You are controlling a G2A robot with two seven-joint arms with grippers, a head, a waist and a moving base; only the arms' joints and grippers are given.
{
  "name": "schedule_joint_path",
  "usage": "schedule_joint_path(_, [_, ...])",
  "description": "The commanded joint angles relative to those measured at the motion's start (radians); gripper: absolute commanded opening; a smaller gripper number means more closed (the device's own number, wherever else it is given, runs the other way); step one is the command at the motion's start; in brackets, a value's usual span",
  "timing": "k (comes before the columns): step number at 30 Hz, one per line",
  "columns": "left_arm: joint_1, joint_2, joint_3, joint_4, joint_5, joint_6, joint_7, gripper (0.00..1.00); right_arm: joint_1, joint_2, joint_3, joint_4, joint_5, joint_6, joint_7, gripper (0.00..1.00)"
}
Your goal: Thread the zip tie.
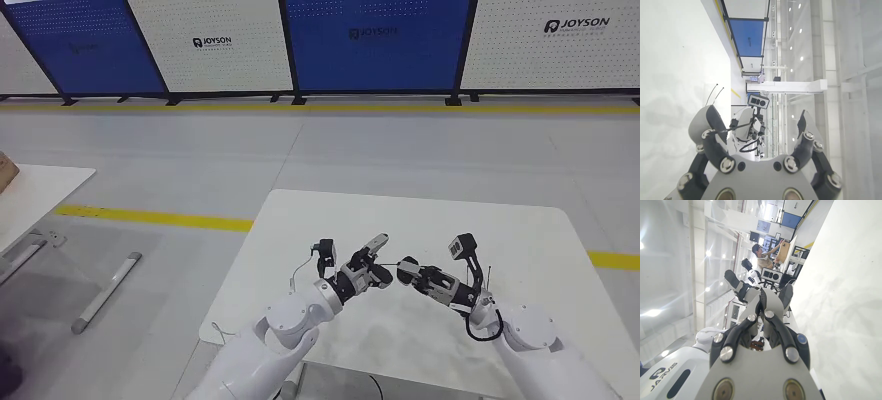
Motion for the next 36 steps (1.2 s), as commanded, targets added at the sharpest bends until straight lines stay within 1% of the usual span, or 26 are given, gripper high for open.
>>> schedule_joint_path(1, [0.003,0.0,0.0,0.005,0.016,-0.01,0.004,0.49,0.0,0.0,0.0,0.0,0.0,0.0,0.0,0.0])
schedule_joint_path(2, [0.005,0.001,0.0,0.008,0.027,-0.016,0.007,0.45,0.0,0.0,0.0,0.0,0.0,0.0,0.0,0.0])
schedule_joint_path(3, [0.007,0.001,0.001,0.009,0.039,-0.021,0.011,0.43,0.0,0.0,0.0,0.0,0.0,0.0,0.0,0.0])
schedule_joint_path(4, [0.009,0.001,0.002,0.011,0.051,-0.026,0.015,0.31,0.0,0.0,0.0,0.0,0.0,0.0,0.0,0.0])
schedule_joint_path(9, [0.018,0.001,0.001,0.017,0.081,-0.052,0.034,0.26,0.0,0.0,0.0,0.0,0.0,0.0,0.0,0.0])
schedule_joint_path(11, [0.022,0.002,-0.001,0.019,0.092,-0.057,0.035,0.21,0.0,0.0,0.0,0.0,0.0,0.0,0.0,0.0])
schedule_joint_path(13, [0.026,0.003,-0.003,0.019,0.107,-0.062,0.038,0.2,0.0,0.0,0.0,0.0,0.0,0.0,0.0,0.0])
schedule_joint_path(14, [0.028,0.004,-0.003,0.019,0.117,-0.063,0.037,0.17,0.0,0.0,0.0,0.0,0.0,0.0,0.0,0.0])
schedule_joint_path(17, [0.036,0.004,-0.001,0.019,0.139,-0.068,0.041,0.18,0.0,0.0,0.0,0.0,0.0,0.0,0.0,0.0])
schedule_joint_path(19, [0.039,0.004,0.002,0.02,0.15,-0.072,0.044,0.22,0.0,0.0,0.0,0.0,0.0,0.0,0.0,0.0])
schedule_joint_path(23, [0.045,0.005,0.004,0.019,0.167,-0.085,0.039,0.27,0.0,0.0,0.0,0.0,0.0,0.0,0.0,0.0])
schedule_joint_path(24, [0.047,0.005,0.003,0.016,0.171,-0.09,0.035,0.31,0.0,0.0,0.0,0.0,0.0,0.0,0.0,0.0])
schedule_joint_path(27, [0.057,0.008,0.001,0.008,0.193,-0.105,0.021,0.31,0.0,0.0,0.0,0.0,0.0,0.0,0.0,0.0])
schedule_joint_path(29, [0.063,0.009,-0.002,0.003,0.2,-0.105,0.019,0.2,0.0,0.0,0.0,0.0,0.0,0.0,0.0,0.0])
schedule_joint_path(30, [0.064,0.009,-0.003,0.002,0.201,-0.104,0.019,0.16,0.0,0.0,0.0,0.0,0.0,0.0,0.0,0.0])
schedule_joint_path(31, [0.065,0.01,-0.005,0.001,0.202,-0.103,0.02,0.08,0.0,0.0,0.0,0.0,0.0,0.0,0.0,0.0])
schedule_joint_path(32, [0.065,0.01,-0.006,0.001,0.204,-0.103,0.022,0.03,0.0,0.0,0.0,0.0,0.0,0.0,0.0,0.0])
schedule_joint_path(33, [0.066,0.01,-0.007,0.0,0.205,-0.102,0.024,0.0,0.0,0.0,0.0,0.0,0.0,0.0,0.0,0.0])
schedule_joint_path(36, [0.067,0.01,-0.008,-0.002,0.207,-0.102,0.026,0.0,0.0,0.0,0.0,0.0,0.0,0.0,0.0,0.0])
